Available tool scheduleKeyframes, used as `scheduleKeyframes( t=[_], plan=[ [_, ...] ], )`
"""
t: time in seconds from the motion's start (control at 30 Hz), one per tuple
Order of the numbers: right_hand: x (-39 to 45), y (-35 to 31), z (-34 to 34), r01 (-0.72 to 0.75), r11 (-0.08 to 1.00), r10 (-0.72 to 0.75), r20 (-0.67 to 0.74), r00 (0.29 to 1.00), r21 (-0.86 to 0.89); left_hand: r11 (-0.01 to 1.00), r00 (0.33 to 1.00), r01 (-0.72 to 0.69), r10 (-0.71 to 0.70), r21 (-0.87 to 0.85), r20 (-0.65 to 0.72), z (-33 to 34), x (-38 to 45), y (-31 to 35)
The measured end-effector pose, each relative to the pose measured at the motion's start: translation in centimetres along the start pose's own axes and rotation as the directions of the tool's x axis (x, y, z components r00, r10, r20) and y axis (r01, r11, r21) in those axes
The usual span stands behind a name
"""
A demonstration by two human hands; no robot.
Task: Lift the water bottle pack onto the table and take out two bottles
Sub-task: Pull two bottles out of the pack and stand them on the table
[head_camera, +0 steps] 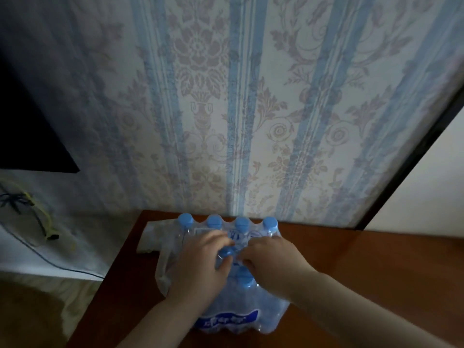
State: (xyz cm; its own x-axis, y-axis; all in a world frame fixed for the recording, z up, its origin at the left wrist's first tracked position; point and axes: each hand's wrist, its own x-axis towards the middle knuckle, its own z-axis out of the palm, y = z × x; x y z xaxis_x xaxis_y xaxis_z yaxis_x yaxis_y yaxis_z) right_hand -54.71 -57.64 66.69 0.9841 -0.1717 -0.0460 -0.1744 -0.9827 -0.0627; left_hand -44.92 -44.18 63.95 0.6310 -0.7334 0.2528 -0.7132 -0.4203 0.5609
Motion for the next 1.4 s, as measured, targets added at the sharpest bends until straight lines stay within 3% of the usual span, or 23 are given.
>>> scheduleKeyframes(
  t=[0.13, 0.33, 0.43, 0.57, 0.63, 0.83, 0.93, 1.17, 1.4],
  plan=[
    [2.5, 0.1, -1.6, -0.014, 0.907, 0.085, 0.149, 0.985, -0.42, 0.999, 1.0, 0.009, -0.009, 0.035, 0.018, 1.7, 0.8, -0.2],
    [5.3, -2.0, -1.4, 0.04, 0.746, 0.301, 0.39, 0.87, -0.665, 1.0, 0.999, -0.011, 0.011, -0.009, 0.039, 1.7, 1.5, -0.4],
    [6.0, -1.3, -1.2, 0.007, 0.81, 0.322, 0.455, 0.83, -0.586, 0.997, 0.999, 0.028, -0.025, -0.072, 0.041, 1.3, 1.4, -0.6],
    [5.5, 0.5, -1.6, -0.02, 0.907, 0.247, 0.492, 0.835, -0.421, 0.981, 0.981, -0.188, 0.185, 0.052, 0.061, 0.9, 0.8, -0.6],
    [4.9, 1.4, -1.0, -0.086, 0.951, 0.214, 0.431, 0.877, -0.297, 0.968, 0.967, -0.228, 0.213, 0.107, 0.136, 0.7, 1.0, -0.8],
    [2.7, 2.6, 0.4, -0.153, 0.988, 0.144, 0.256, 0.956, 0.014, 0.893, 0.937, -0.232, 0.1, 0.385, 0.334, -1.4, 3.3, -0.5],
    [2.0, 2.7, 0.4, -0.145, 0.986, 0.125, 0.224, 0.966, 0.078, 0.857, 0.916, -0.276, 0.097, 0.435, 0.39, -1.7, 3.9, -0.3],
    [1.7, 2.5, 0.3, -0.152, 0.96, 0.128, 0.117, 0.985, 0.234, 0.882, 0.934, -0.23, 0.081, 0.412, 0.348, -1.3, 4.3, -0.4],
    [1.9, 2.6, -0.2, -0.085, 0.967, 0.069, 0.073, 0.995, 0.241, 0.878, 0.935, -0.222, 0.068, 0.424, 0.348, -1.0, 4.2, -0.5]
  ],
)
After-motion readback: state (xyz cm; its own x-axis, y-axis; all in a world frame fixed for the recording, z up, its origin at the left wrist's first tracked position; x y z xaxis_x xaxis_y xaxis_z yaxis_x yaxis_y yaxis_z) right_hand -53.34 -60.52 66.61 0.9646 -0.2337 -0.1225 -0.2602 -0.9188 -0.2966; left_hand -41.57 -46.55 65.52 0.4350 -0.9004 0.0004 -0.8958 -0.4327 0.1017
